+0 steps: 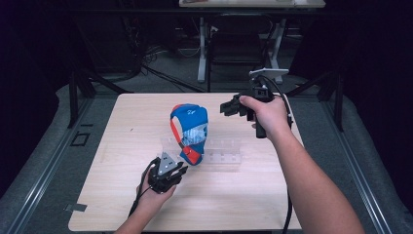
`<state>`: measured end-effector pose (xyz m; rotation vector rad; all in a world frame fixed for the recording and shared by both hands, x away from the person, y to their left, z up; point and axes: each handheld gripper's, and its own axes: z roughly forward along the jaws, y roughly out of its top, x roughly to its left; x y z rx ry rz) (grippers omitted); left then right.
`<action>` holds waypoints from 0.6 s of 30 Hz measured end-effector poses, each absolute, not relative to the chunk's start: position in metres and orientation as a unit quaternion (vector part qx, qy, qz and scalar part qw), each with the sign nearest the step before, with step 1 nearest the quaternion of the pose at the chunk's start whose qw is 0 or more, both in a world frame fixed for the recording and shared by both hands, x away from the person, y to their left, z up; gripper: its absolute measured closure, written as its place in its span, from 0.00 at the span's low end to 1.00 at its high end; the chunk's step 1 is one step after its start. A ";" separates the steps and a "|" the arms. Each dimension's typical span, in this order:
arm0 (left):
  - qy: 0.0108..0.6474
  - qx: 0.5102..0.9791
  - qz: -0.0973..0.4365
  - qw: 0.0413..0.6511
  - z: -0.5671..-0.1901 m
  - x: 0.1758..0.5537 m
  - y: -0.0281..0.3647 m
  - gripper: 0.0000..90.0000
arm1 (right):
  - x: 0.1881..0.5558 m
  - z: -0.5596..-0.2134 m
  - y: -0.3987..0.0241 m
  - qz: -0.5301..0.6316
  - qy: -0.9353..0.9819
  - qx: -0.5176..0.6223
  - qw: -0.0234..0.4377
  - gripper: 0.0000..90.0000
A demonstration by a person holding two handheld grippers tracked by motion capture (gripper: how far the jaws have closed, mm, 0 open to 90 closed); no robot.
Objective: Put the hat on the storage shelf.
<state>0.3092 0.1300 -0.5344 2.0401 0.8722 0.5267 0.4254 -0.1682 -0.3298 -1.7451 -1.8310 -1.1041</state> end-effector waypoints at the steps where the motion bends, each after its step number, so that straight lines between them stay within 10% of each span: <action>1: 0.352 0.812 0.209 0.416 -0.535 0.308 0.135 0.78 | 0.425 -0.330 -0.170 -0.393 -0.650 -0.622 0.188 0.80; 18: 0.400 0.795 0.203 0.407 -0.541 0.299 0.183 0.57 | 0.405 -0.344 -0.186 -0.349 -0.677 -0.628 0.160 0.73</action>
